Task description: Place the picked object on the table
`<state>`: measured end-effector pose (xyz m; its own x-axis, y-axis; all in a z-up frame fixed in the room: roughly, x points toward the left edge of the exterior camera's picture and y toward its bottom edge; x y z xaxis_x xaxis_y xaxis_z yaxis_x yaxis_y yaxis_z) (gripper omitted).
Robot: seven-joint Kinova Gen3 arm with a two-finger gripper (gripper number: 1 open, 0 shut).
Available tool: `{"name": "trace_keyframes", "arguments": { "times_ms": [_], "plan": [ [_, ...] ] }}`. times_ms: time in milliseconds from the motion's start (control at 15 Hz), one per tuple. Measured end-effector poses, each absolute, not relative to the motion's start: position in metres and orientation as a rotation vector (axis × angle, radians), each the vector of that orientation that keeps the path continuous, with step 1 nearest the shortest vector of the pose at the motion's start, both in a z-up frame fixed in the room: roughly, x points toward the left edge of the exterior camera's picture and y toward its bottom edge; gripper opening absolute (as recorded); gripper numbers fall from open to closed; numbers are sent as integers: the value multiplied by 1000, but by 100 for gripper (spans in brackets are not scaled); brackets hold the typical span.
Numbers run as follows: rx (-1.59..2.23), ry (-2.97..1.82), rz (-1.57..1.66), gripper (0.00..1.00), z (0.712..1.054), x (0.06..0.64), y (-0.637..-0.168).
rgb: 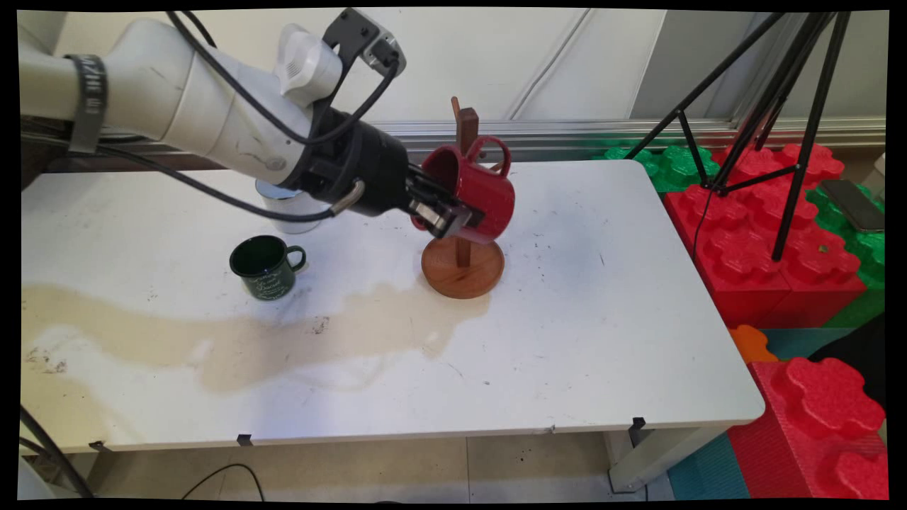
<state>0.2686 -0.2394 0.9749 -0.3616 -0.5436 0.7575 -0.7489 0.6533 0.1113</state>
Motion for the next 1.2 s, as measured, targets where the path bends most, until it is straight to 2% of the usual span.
{"name": "trace_keyframes", "arguments": {
  "times_ms": [800, 1200],
  "plan": [
    [1008, -2298, 343, 0, 979, 304, -195],
    [1021, -2502, 367, 0, 964, 338, -174]
  ]
}}
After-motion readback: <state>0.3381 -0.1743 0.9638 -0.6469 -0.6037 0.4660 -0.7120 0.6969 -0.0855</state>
